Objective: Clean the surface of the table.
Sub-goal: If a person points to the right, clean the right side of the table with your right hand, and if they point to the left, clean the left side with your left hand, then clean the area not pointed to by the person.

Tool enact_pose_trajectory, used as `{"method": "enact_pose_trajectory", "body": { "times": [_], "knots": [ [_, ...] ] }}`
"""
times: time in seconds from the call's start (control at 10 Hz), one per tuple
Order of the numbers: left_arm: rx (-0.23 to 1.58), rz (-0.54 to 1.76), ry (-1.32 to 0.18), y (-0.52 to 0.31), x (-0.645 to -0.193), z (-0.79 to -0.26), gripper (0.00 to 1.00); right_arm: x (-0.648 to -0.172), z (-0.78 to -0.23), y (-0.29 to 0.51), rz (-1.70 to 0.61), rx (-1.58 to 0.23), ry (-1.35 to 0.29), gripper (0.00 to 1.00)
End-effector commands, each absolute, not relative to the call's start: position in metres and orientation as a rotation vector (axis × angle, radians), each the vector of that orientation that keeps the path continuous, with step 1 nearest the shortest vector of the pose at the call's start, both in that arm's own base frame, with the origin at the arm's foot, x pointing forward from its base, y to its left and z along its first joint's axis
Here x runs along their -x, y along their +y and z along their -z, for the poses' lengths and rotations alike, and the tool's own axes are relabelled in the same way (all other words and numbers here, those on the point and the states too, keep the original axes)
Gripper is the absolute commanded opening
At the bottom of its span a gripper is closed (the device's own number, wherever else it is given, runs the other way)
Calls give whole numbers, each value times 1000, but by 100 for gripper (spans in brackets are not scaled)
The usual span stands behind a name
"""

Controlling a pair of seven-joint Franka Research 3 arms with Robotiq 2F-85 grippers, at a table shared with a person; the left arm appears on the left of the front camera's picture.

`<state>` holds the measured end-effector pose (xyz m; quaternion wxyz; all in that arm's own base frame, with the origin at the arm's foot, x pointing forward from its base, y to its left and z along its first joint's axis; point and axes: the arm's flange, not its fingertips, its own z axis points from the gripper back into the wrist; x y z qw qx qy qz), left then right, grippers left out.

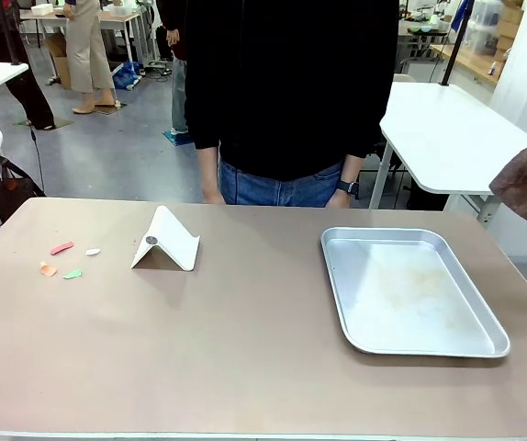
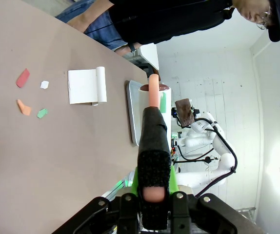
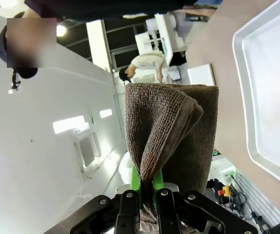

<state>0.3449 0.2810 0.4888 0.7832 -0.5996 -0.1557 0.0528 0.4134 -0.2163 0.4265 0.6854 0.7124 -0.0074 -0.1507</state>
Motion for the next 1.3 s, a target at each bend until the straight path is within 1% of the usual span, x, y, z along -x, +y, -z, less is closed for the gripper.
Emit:
{"method": "enact_pose_trajectory", "body": {
  "times": [0.0,1.2],
  "knots": [
    [1297,-101,-335,280,-342,-491,0,-412,-433,-216,329,-1600,-17,2],
    [1297,-101,-335,280,-342,-491,0,-412,-433,-216,329,-1600,-17,2]
  ]
}}
